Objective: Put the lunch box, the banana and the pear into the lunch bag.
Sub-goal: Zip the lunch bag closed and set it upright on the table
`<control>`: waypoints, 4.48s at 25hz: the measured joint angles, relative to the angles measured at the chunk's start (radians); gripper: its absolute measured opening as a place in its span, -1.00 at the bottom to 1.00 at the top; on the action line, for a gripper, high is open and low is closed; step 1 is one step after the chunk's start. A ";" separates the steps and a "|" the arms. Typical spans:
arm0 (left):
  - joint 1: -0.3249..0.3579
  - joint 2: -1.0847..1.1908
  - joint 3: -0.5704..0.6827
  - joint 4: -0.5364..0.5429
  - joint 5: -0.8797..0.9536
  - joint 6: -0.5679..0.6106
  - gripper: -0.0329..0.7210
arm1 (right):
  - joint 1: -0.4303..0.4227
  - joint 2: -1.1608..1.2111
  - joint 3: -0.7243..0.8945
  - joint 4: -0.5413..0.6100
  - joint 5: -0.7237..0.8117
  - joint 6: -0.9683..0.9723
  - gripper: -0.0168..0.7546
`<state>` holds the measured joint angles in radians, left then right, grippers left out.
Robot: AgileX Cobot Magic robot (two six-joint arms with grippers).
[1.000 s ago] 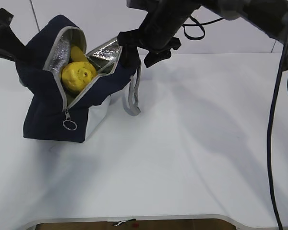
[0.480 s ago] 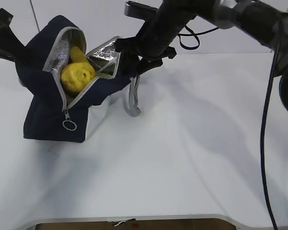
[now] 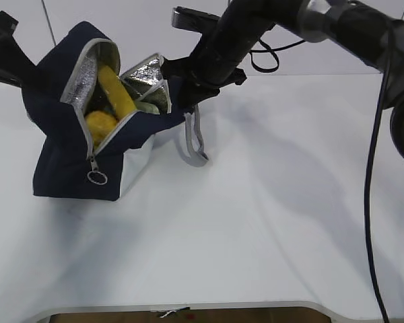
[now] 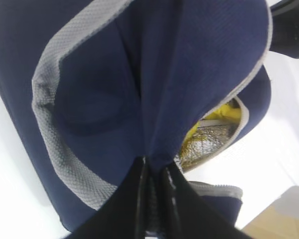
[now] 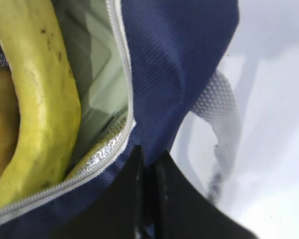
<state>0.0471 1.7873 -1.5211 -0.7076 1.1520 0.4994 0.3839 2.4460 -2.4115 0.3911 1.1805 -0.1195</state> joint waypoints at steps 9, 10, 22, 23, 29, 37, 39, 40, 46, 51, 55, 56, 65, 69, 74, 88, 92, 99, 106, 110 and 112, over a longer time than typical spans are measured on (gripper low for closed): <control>-0.022 0.000 0.002 -0.216 0.047 0.000 -0.86 | 0.004 -0.133 0.000 -0.144 0.076 -0.030 -0.91; -0.039 0.000 0.002 -0.235 0.048 0.000 -0.86 | 0.004 -0.156 0.000 -0.165 0.081 -0.032 -0.91; -0.282 0.006 0.006 -0.284 -0.090 -0.023 -0.86 | -0.009 -0.358 0.168 -0.401 0.104 -0.039 -0.91; -0.289 0.008 0.006 -0.284 -0.101 -0.023 -0.86 | -0.012 -0.360 0.183 -0.407 0.106 -0.039 -0.91; -0.344 0.025 0.008 -0.284 -0.157 -0.003 -0.86 | -0.016 -0.360 0.194 -0.440 0.100 -0.022 -0.91; -0.367 0.025 0.008 -0.282 -0.195 0.003 -0.75 | -0.016 -0.360 0.194 -0.440 0.091 -0.002 -0.43; -0.367 0.025 0.008 -0.282 -0.201 0.003 -0.55 | -0.016 -0.360 0.194 -0.441 0.089 0.005 -0.16; -0.367 0.025 0.008 -0.282 -0.203 0.003 -0.40 | -0.016 -0.362 0.194 -0.441 0.086 0.010 -0.02; -0.367 0.025 0.008 -0.286 -0.203 0.003 0.21 | -0.016 -0.380 0.194 -0.441 0.086 0.039 0.32; -0.367 0.025 0.008 -0.288 -0.180 0.003 0.25 | -0.016 -0.455 0.206 -0.441 0.085 0.042 0.33; -0.357 0.003 0.002 -0.288 -0.115 0.003 0.25 | -0.016 -0.542 0.252 -0.434 0.085 0.043 0.33; -0.350 0.000 -0.006 -0.288 -0.085 0.003 0.25 | -0.016 -0.562 0.267 -0.427 0.085 0.043 0.33; -0.336 -0.017 -0.064 -0.147 0.058 -0.045 0.10 | -0.016 -0.743 0.390 -0.381 0.085 0.044 0.32; -0.336 -0.075 -0.066 0.020 0.065 -0.139 0.07 | -0.016 -0.851 0.484 -0.354 0.085 0.044 0.26; -0.376 -0.163 -0.066 0.283 0.078 -0.288 0.07 | -0.016 -1.018 0.676 -0.352 0.085 0.045 0.25; -0.431 -0.369 0.033 0.374 0.094 -0.392 -0.01 | -0.016 -1.447 1.353 -0.361 -0.363 0.042 0.24; -0.431 -0.369 0.033 0.378 0.094 -0.394 -0.02 | -0.016 -1.415 1.370 -0.362 -0.403 0.042 0.24; -0.431 -0.369 0.042 0.389 0.094 -0.394 -0.02 | -0.016 -1.390 1.609 -0.360 -0.779 0.026 0.24; -0.431 -0.369 0.042 0.393 0.094 -0.394 -0.02 | -0.016 -1.405 1.965 -0.472 -1.335 0.016 0.24; -0.431 -0.369 0.042 0.393 0.094 -0.394 -0.02 | -0.016 -1.403 2.089 -0.585 -1.555 0.016 0.24; -0.431 -0.369 0.042 0.393 0.094 -0.394 -0.02 | -0.016 -1.382 2.118 -0.610 -1.595 0.025 0.24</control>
<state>-0.3839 1.4179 -1.4791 -0.3150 1.2465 0.1057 0.3681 1.0642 -0.2937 -0.2192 -0.4143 -0.0945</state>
